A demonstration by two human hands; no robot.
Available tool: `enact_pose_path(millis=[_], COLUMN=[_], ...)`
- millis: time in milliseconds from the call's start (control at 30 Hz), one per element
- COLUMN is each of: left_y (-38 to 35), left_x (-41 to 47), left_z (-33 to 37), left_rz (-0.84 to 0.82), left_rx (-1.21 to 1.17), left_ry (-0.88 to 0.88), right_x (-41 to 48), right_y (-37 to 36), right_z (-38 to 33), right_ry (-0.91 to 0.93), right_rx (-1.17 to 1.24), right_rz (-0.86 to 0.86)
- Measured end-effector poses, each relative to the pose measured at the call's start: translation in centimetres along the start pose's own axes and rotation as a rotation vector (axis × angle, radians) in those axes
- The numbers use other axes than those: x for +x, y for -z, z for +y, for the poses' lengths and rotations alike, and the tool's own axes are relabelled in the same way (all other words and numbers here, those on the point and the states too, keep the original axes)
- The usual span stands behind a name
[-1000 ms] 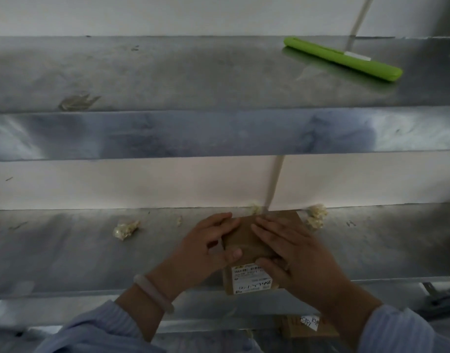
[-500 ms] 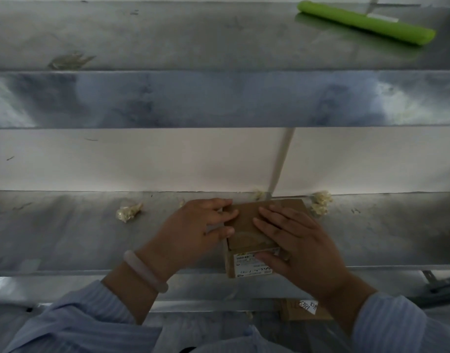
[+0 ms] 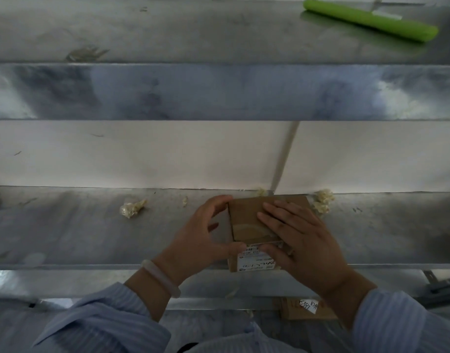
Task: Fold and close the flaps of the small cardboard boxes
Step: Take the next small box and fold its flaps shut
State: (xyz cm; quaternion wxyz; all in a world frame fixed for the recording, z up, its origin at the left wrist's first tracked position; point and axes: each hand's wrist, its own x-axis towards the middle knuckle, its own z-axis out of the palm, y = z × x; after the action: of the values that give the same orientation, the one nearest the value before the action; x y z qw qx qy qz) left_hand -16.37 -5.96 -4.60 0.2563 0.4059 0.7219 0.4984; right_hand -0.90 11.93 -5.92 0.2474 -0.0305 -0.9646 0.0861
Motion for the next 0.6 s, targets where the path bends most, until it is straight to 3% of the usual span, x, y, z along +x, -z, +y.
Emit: enact_pose_path(millis=[167, 267, 367, 500, 600], left_y=[0.5, 1.0, 0.2, -1.1, 0.3], left_x=[0.6, 1.0, 1.9, 2.9, 3.1], left_z=[2.7, 4.7, 5.6, 5.6, 5.0], left_rz=[0.137, 0.097, 0.04, -0.152, -0.118], left_rx=[0.079, 0.22, 0.42, 0.558, 0.676], left_ry=[-0.179, -0.228, -0.245, -0.28, -0.329], right_x=[0.6, 0.3, 0.0, -0.6, -1.7], right_y=[0.9, 0.8, 0.1, -0.6, -1.0], right_z=[-0.9, -1.7, -2.2, -1.3, -0.1], right_ry=[-0.075, -0.176, -0.308, -0.434, -0.502], right_rx=[0.184, 0.327, 0.481, 0.478, 0.523], right_rz=[0.112, 0.131, 0.033, -0.088, -0.146])
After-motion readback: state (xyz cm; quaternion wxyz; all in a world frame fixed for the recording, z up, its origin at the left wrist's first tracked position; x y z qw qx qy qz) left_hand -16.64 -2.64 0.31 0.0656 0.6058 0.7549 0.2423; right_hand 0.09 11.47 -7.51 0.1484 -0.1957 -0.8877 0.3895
